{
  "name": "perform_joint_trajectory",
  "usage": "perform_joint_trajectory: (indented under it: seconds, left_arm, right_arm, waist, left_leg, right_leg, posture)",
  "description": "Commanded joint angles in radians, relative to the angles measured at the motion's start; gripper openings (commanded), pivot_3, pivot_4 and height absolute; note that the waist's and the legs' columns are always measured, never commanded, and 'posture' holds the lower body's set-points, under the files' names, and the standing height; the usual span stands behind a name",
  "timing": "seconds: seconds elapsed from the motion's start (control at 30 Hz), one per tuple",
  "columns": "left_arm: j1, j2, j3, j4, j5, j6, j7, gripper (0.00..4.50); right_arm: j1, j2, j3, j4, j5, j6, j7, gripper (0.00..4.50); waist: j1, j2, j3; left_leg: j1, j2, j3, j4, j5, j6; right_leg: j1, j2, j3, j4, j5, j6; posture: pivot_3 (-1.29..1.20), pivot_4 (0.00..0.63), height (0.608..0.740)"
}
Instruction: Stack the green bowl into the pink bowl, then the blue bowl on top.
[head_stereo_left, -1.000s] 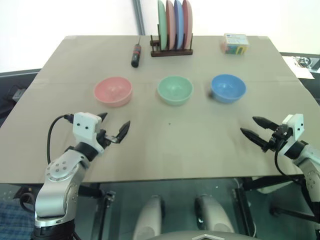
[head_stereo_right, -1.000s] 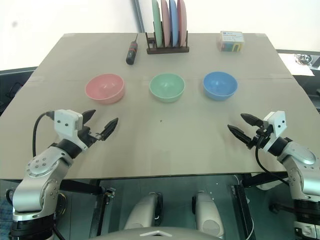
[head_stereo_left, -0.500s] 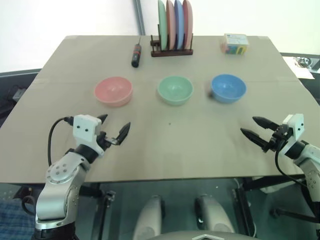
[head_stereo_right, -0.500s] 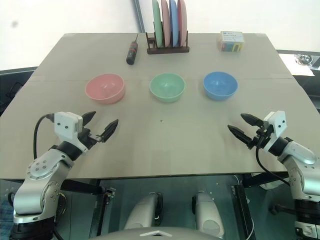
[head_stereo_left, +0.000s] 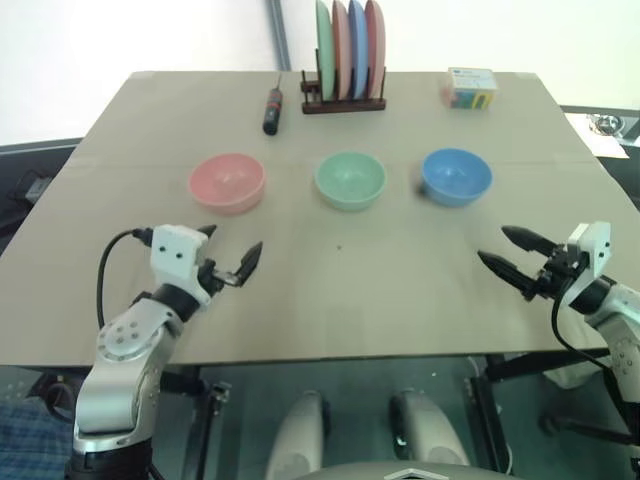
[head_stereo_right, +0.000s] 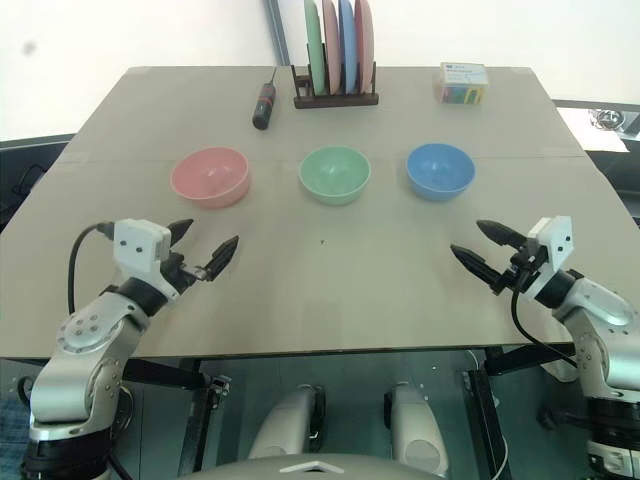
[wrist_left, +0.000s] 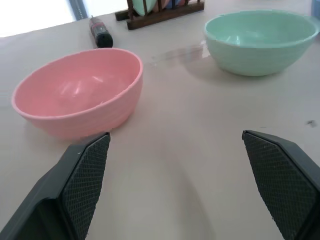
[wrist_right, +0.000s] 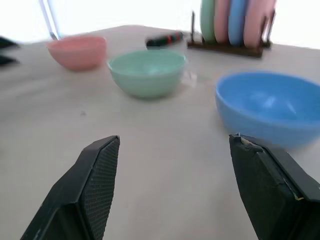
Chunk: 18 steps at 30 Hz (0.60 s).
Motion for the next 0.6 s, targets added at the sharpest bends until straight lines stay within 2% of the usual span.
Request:
perform_joint_trajectory:
  seconds: [0.03,0.3,0.6]
  left_arm:
    - [-0.111,0.060,-0.052,0.055,0.088,0.031,0.023,4.50]
    - [-0.427,0.125,-0.195,0.350,0.213,-0.036,-0.025,4.50]
    - [-0.597,0.126,-0.325,0.633,0.294,-0.193,-0.146,4.50]
  right_arm:
    - [-0.022,0.004,0.009,-0.110,0.076,0.031,0.010,3.66]
    - [-0.069,0.008,0.057,-0.189,0.094,0.072,-0.026,3.66]
    - [-0.053,0.014,0.054,-0.209,0.087,0.060,-0.045,3.66]
  waist:
    - [0.003,-0.001,0.000]
    - [0.016,-0.001,-0.001]
    - [0.021,-0.001,-0.001]
  left_leg:
    - [0.000,0.000,0.000,0.000,0.000,0.000]
    - [0.000,0.000,0.000,0.002,0.000,0.000]
    - [-0.002,0.000,-0.001,0.001,0.000,0.000]
  right_leg:
    - [0.000,0.000,0.000,-0.001,0.000,0.000]
    - [0.001,0.001,0.000,0.000,0.000,0.001]
    - [0.000,0.000,-0.001,-0.001,0.002,-0.003]
  posture:
    - [0.00,0.150,0.740]
    - [0.00,0.150,0.740]
    - [0.00,0.150,0.740]
